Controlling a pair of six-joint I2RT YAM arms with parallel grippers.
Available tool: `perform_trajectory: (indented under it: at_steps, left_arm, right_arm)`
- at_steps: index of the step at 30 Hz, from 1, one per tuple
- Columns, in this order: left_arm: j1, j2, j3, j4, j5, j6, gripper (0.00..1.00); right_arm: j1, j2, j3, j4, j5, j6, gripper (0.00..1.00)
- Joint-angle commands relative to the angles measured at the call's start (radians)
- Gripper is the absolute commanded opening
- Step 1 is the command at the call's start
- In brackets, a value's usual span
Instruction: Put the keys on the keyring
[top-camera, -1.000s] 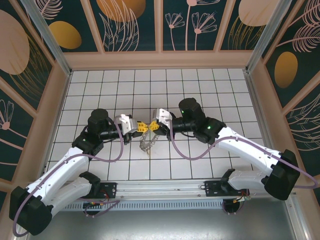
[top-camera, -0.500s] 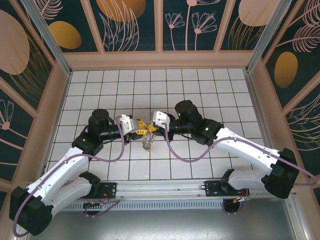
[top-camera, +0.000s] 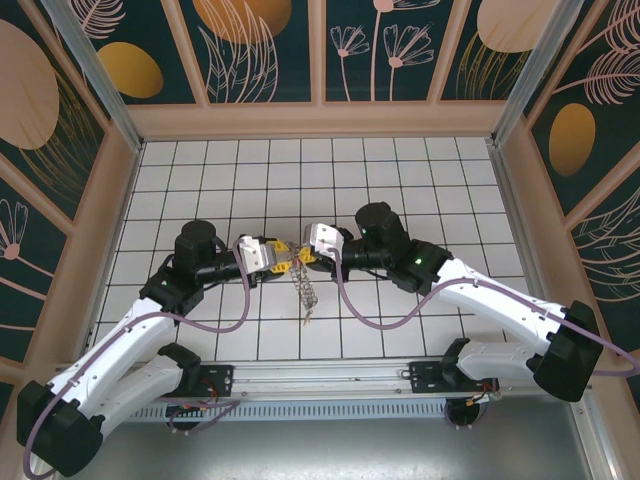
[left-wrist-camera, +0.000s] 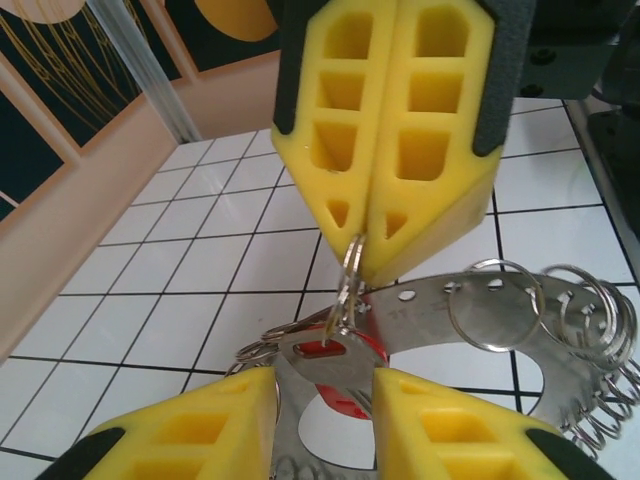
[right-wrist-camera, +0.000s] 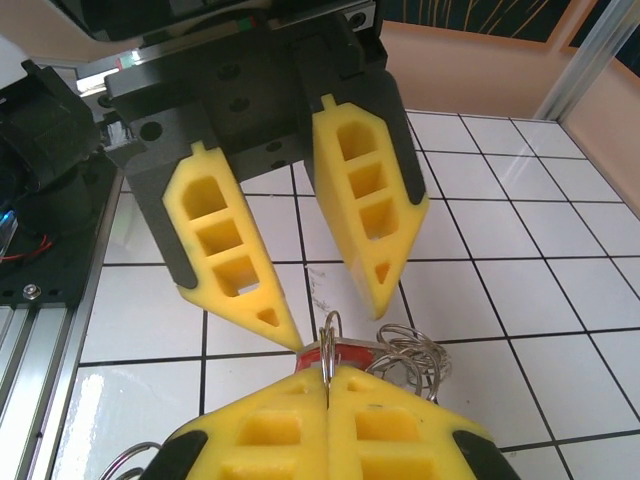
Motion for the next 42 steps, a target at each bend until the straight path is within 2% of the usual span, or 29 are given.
perform_trajectory:
  at_steps: [1,8,15,24,32,42]
  left_arm:
    - [-0.003,-0.001,0.003,0.073,0.003,-0.014,0.32]
    - [-0.003,-0.007,-0.012,0.092,0.044,-0.006,0.27]
    - [-0.003,-0.012,-0.007,0.070,0.033,0.035,0.29]
    - [-0.003,-0.079,-0.038,0.035,-0.032,0.176,0.35]
    - [-0.003,-0.077,-0.037,0.010,0.020,0.349,0.30]
    - [-0.003,-0.038,-0.011,-0.021,0.053,0.427,0.28]
  right_arm:
    - [0.003,-0.022,0.000,0.047,-0.030,-0.004,0.00]
    - [0.003,-0.007,0.014,0.024,-0.056,0.001,0.00]
    - [0.004,0.002,0.020,0.026,-0.056,0.003,0.00]
    - [0.004,0.008,0.015,0.031,-0.063,0.021,0.00]
    - [0.004,0.025,0.018,0.033,-0.082,0.031,0.00]
    - [0.006,0.031,0.008,0.045,-0.104,0.039,0.00]
